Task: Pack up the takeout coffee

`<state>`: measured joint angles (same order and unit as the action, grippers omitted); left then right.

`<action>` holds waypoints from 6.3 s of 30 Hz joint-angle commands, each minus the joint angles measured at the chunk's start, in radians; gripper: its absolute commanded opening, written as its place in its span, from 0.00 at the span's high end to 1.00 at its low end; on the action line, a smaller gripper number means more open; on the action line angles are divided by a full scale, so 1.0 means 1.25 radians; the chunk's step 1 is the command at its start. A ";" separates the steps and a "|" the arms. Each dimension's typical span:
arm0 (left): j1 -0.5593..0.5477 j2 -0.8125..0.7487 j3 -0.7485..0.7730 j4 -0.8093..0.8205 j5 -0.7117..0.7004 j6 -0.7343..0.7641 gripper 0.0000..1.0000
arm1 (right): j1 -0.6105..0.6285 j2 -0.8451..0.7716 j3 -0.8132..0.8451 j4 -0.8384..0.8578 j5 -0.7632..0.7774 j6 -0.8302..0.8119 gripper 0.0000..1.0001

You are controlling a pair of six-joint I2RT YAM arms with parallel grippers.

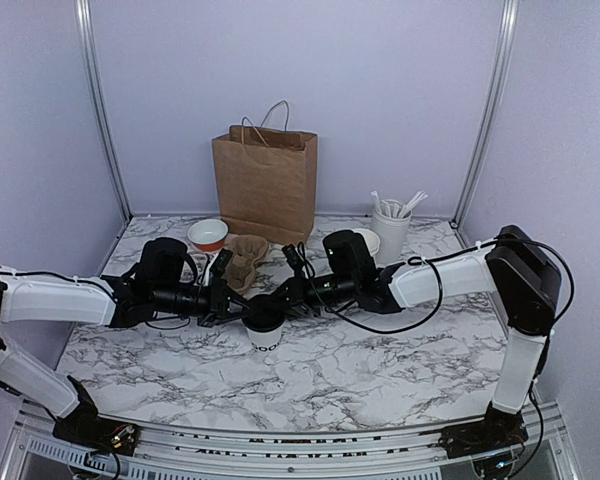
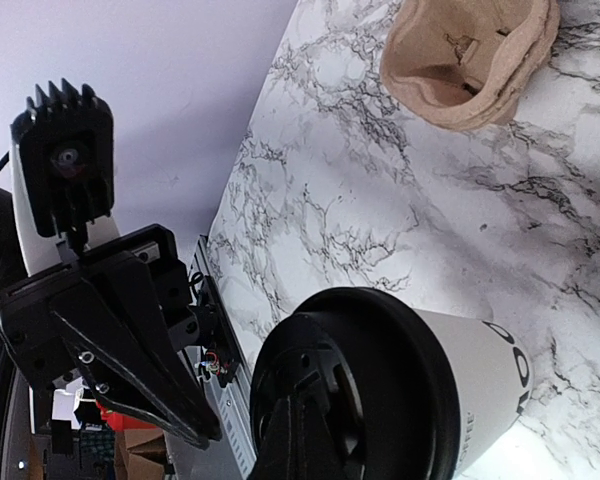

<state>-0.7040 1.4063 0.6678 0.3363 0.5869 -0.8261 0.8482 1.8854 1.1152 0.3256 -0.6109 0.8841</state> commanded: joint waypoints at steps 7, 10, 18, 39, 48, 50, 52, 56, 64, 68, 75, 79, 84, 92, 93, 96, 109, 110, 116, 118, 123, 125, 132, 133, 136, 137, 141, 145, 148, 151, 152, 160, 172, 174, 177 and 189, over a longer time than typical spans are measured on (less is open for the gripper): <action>0.002 -0.018 0.092 -0.189 -0.091 0.095 1.00 | 0.000 -0.011 0.081 -0.044 0.005 -0.027 1.00; 0.000 -0.003 0.099 -0.207 -0.095 0.103 1.00 | 0.000 -0.016 0.109 -0.049 0.010 -0.033 1.00; -0.019 0.025 0.110 -0.214 -0.100 0.108 1.00 | -0.028 0.001 0.130 -0.009 0.014 -0.021 1.00; -0.023 0.039 0.127 -0.240 -0.117 0.119 1.00 | -0.041 0.028 0.055 0.022 -0.012 -0.001 1.00; -0.024 0.041 0.136 -0.243 -0.120 0.119 1.00 | -0.032 -0.040 0.049 0.027 -0.019 -0.036 1.00; -0.024 0.041 0.137 -0.243 -0.122 0.121 1.00 | -0.024 -0.055 0.031 0.036 -0.024 -0.046 1.00; -0.024 0.042 0.137 -0.244 -0.122 0.119 1.00 | -0.014 -0.063 0.015 0.041 -0.031 -0.055 1.00; -0.025 0.046 0.137 -0.244 -0.126 0.120 1.00 | 0.021 -0.049 -0.020 0.052 -0.054 -0.055 1.00; -0.025 0.050 0.137 -0.246 -0.130 0.119 1.00 | 0.033 0.035 -0.062 0.058 -0.085 -0.015 1.00; -0.026 0.048 0.136 -0.246 -0.131 0.119 1.00 | 0.027 0.019 -0.068 0.058 -0.071 -0.007 1.00; -0.026 0.044 0.141 -0.247 -0.130 0.120 1.00 | 0.023 -0.023 -0.038 0.020 -0.064 -0.031 1.00; -0.026 0.042 0.145 -0.252 -0.132 0.123 1.00 | 0.023 -0.040 -0.032 -0.004 -0.055 -0.043 1.00; -0.026 0.039 0.146 -0.255 -0.136 0.125 1.00 | 0.023 -0.043 -0.025 -0.016 -0.054 -0.049 1.00; -0.023 0.014 0.152 -0.280 -0.169 0.140 1.00 | 0.023 -0.037 -0.006 -0.030 -0.050 -0.059 1.00; -0.022 0.015 0.153 -0.282 -0.170 0.141 1.00 | 0.023 -0.037 -0.004 -0.033 -0.049 -0.060 1.00; -0.021 0.016 0.154 -0.283 -0.170 0.142 1.00 | 0.023 -0.038 0.001 -0.040 -0.043 -0.064 1.00; -0.020 -0.001 0.194 -0.313 -0.155 0.155 1.00 | 0.011 -0.066 0.025 -0.123 -0.018 -0.097 1.00; -0.020 -0.003 0.198 -0.318 -0.155 0.158 1.00 | 0.005 -0.071 0.026 -0.133 -0.015 -0.100 1.00; -0.009 -0.014 0.215 -0.333 -0.162 0.166 1.00 | -0.029 -0.113 0.020 -0.194 0.018 -0.128 1.00; -0.006 -0.016 0.226 -0.332 -0.166 0.170 0.99 | -0.036 -0.126 0.023 -0.214 0.037 -0.146 1.00; 0.010 -0.031 0.241 -0.332 -0.181 0.189 0.91 | -0.048 -0.138 0.057 -0.308 0.118 -0.208 0.97; 0.013 -0.040 0.242 -0.332 -0.186 0.196 0.87 | -0.055 -0.144 0.063 -0.328 0.145 -0.218 0.93; 0.067 -0.074 0.239 -0.366 -0.200 0.217 0.79 | -0.091 -0.139 0.092 -0.446 0.225 -0.219 0.83; 0.069 -0.080 0.235 -0.367 -0.198 0.218 0.77 | -0.091 -0.144 0.090 -0.465 0.240 -0.214 0.81; 0.077 -0.088 0.236 -0.381 -0.191 0.225 0.74 | -0.091 -0.163 0.057 -0.457 0.268 -0.185 0.75; 0.080 -0.092 0.238 -0.388 -0.194 0.228 0.72 | -0.091 -0.169 0.041 -0.446 0.276 -0.176 0.73; 0.087 -0.116 0.235 -0.391 -0.192 0.228 0.66 | -0.091 -0.193 -0.001 -0.424 0.320 -0.155 0.65; 0.087 -0.116 0.236 -0.379 -0.185 0.236 0.63 | -0.091 -0.244 -0.045 -0.384 0.368 -0.151 0.56; 0.087 -0.119 0.233 -0.370 -0.204 0.239 0.60 | -0.091 -0.265 -0.044 -0.387 0.401 -0.184 0.52; 0.087 -0.138 0.211 -0.353 -0.242 0.234 0.54 | -0.091 -0.264 -0.033 -0.388 0.419 -0.214 0.50; 0.087 -0.143 0.202 -0.348 -0.258 0.228 0.54 | -0.091 -0.264 -0.034 -0.381 0.418 -0.225 0.49; 0.087 -0.182 0.164 -0.329 -0.354 0.196 0.39 | -0.092 -0.251 -0.026 -0.365 0.419 -0.306 0.42; 0.087 -0.218 0.103 -0.280 -0.380 0.143 0.28 | -0.101 -0.232 0.030 -0.383 0.438 -0.376 0.39; 0.088 -0.220 0.103 -0.285 -0.376 0.149 0.26 | -0.101 -0.234 0.030 -0.381 0.451 -0.370 0.38; 0.088 -0.219 0.102 -0.294 -0.370 0.156 0.21 | -0.101 -0.240 0.030 -0.383 0.477 -0.351 0.35; 0.116 -0.196 0.113 -0.355 -0.317 0.187 0.05 | 0.001 -0.230 0.094 -0.470 0.558 -0.284 0.17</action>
<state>-0.5659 1.1584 0.8009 -0.0711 0.1505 -0.6189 0.7578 1.5841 1.1225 -0.1902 0.0147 0.5117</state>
